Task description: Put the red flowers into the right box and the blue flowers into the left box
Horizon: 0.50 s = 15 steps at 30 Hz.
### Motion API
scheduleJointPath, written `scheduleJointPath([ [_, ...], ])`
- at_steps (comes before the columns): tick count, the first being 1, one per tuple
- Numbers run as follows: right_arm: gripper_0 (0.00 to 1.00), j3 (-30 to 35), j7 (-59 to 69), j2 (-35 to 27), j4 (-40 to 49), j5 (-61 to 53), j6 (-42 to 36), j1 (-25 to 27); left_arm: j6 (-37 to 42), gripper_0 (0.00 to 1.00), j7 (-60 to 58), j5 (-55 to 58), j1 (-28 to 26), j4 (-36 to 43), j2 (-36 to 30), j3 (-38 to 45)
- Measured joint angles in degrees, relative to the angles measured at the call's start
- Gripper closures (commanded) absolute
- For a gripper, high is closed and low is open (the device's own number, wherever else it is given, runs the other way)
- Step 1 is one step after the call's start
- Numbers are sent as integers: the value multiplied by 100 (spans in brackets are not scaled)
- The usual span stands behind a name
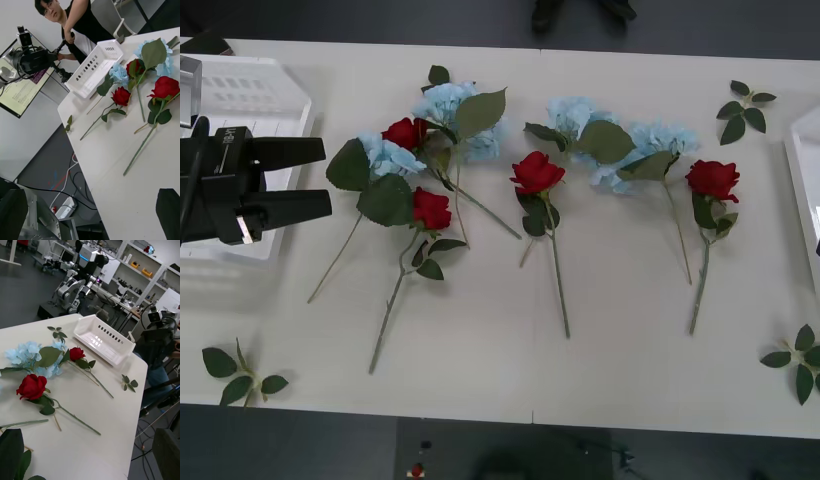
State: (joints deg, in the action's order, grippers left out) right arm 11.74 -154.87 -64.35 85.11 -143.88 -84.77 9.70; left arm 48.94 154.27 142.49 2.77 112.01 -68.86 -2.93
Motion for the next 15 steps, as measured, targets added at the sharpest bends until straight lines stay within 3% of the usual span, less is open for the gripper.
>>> scheduleJointPath([
  [5,0,-164,0,-85,-31,-62,52,226,0,0,0,-156,-122,-200,285,-196],
  [10,0,-353,0,-661,-38,-398,275,437,1,0,0,-345,-122,-396,693,-226],
  [15,0,-359,0,-1227,-91,-482,668,470,1,0,0,-345,166,-780,615,-225],
])
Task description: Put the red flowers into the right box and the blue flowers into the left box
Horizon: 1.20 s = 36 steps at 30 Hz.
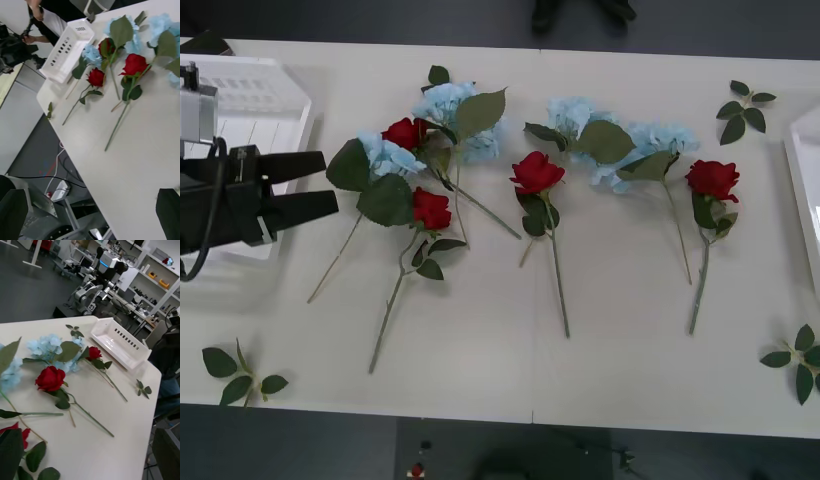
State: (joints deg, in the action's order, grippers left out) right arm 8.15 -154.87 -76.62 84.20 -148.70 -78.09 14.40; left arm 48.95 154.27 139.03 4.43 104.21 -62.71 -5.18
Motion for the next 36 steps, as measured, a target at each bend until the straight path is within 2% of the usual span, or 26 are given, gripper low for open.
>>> scheduleJointPath([
  [3,0,1,0,-192,-37,1,331,0,35,0,0,-202,349,-344,-97,0],
  [7,0,5,168,-251,20,255,834,-3,103,0,-6,-1104,828,-805,-119,0],
  [10,0,6,1735,-251,243,933,1265,-13,160,0,-316,-2073,1130,-1119,-119,0],
  [12,0,6,3072,-251,432,1531,1578,-79,339,0,-924,-2751,1296,-1290,-119,-1],
  [15,0,6,3962,-245,735,2573,2007,-305,697,0,-1931,-3618,1497,-1514,-118,-15],
  [18,0,6,4589,-134,1005,3617,2075,-653,996,0,-2221,-4184,1644,-1697,-113,-146],
  [23,0,-49,6965,427,1265,5085,1925,-1408,1415,0,-2382,-5472,1713,-1773,147,-278],
  [26,0,-433,7001,669,1240,5658,1970,-1895,1481,0,-2787,-6019,1713,-1777,479,-278],
  [33,0,-2290,7453,748,611,6597,2100,-3210,1481,0,-2818,-7252,1713,-1781,1383,-277],
  [36,0,-2726,7753,940,229,6930,2100,-3641,1481,0,-2818,-7767,1713,-1787,1749,-277],
])
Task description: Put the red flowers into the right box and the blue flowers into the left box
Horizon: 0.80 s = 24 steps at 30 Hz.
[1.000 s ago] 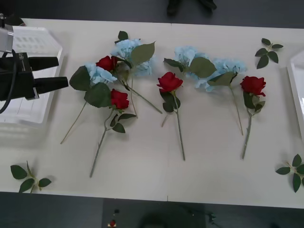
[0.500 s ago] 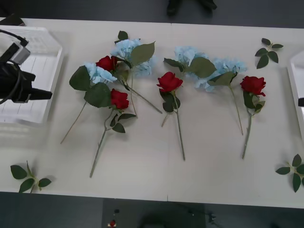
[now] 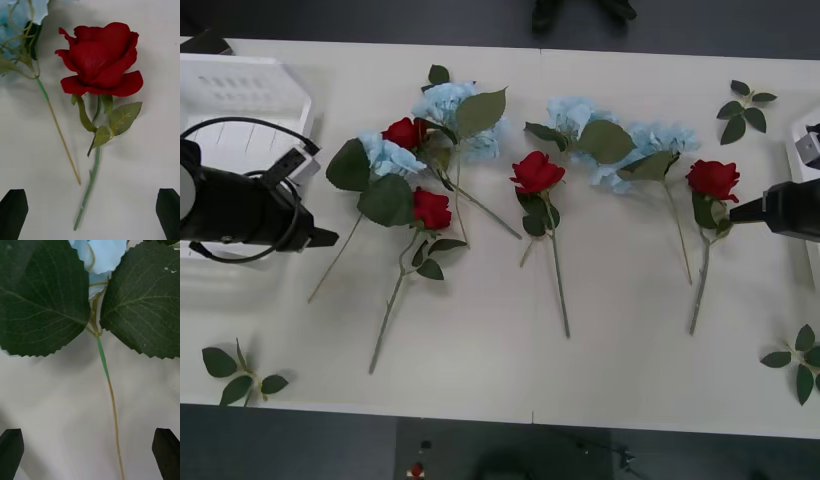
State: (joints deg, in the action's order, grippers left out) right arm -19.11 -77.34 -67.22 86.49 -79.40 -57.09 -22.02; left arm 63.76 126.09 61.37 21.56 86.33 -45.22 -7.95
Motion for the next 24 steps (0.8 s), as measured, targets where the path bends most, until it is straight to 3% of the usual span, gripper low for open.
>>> scheduleJointPath([
  [7,0,-142,59,545,-835,692,1,-526,0,0,0,-990,0,-8,722,0],
  [13,0,-639,60,724,-1511,1138,117,-1032,0,0,0,-1840,0,-12,1247,0],
  [19,0,-649,60,987,-1849,1439,115,-1121,0,30,-1,-2492,0,-14,1645,0],
  [24,0,-634,60,1282,-2145,1451,249,-1120,0,33,-15,-2898,1,-14,1872,0],
])
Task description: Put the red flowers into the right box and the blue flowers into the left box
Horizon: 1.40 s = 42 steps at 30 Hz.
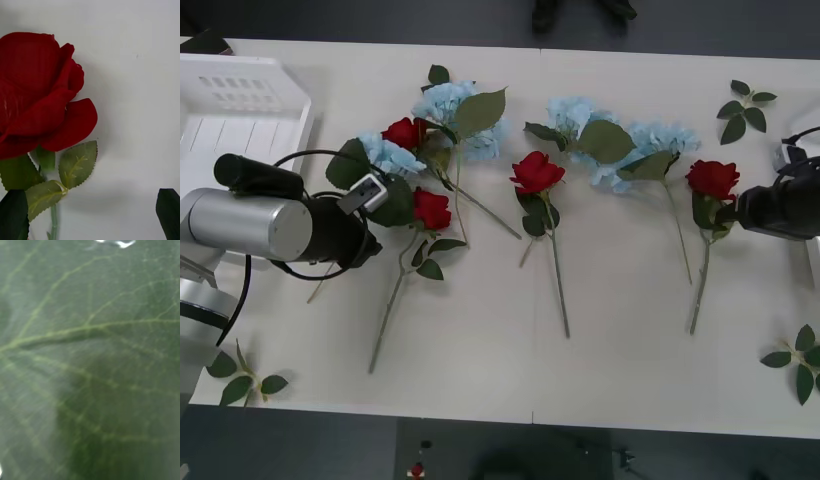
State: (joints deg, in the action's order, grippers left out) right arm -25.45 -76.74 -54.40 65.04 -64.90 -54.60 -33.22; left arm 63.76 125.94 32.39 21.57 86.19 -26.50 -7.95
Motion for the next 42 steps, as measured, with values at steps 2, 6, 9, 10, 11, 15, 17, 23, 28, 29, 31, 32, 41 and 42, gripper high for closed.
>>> scheduleJointPath([
  [2,0,0,0,110,-89,65,117,0,0,33,-92,-123,0,-1,68,0],
  [6,0,0,0,293,-239,115,369,0,-2,33,-340,-249,0,-12,129,0],
  [9,0,0,0,409,-333,116,555,0,-122,65,-340,-250,0,-133,129,-2],
  [10,0,0,0,442,-362,122,581,0,-206,87,-341,-251,0,-210,129,-3],
  [11,0,0,0,470,-390,144,612,0,-294,100,-341,-253,0,-292,129,-3],
  [15,0,0,0,599,-535,255,772,-11,-598,100,-341,-250,8,-521,129,-3],
  [17,0,1,0,654,-629,267,832,-52,-611,100,-341,-250,22,-527,129,-4],
  [23,58,1,0,756,-829,402,873,-225,-610,100,-343,-213,76,-512,120,-5],
  [28,100,1,0,827,-842,417,981,-250,-377,100,-563,-76,89,-60,-72,6],
  [29,100,1,0,827,-842,417,981,-249,-281,100,-631,-46,89,93,-136,33],
  [31,100,1,0,827,-842,417,980,-249,-109,100,-679,26,89,392,-261,158],
  [32,100,1,0,827,-843,417,980,-249,-11,100,-680,117,89,546,-319,267],
  [41,100,1,0,827,-844,417,979,-249,1413,100,-680,1469,90,1379,-795,2422],
  [42,100,1,0,827,-844,417,979,-249,1493,100,-680,1551,90,1388,-858,2679],
])
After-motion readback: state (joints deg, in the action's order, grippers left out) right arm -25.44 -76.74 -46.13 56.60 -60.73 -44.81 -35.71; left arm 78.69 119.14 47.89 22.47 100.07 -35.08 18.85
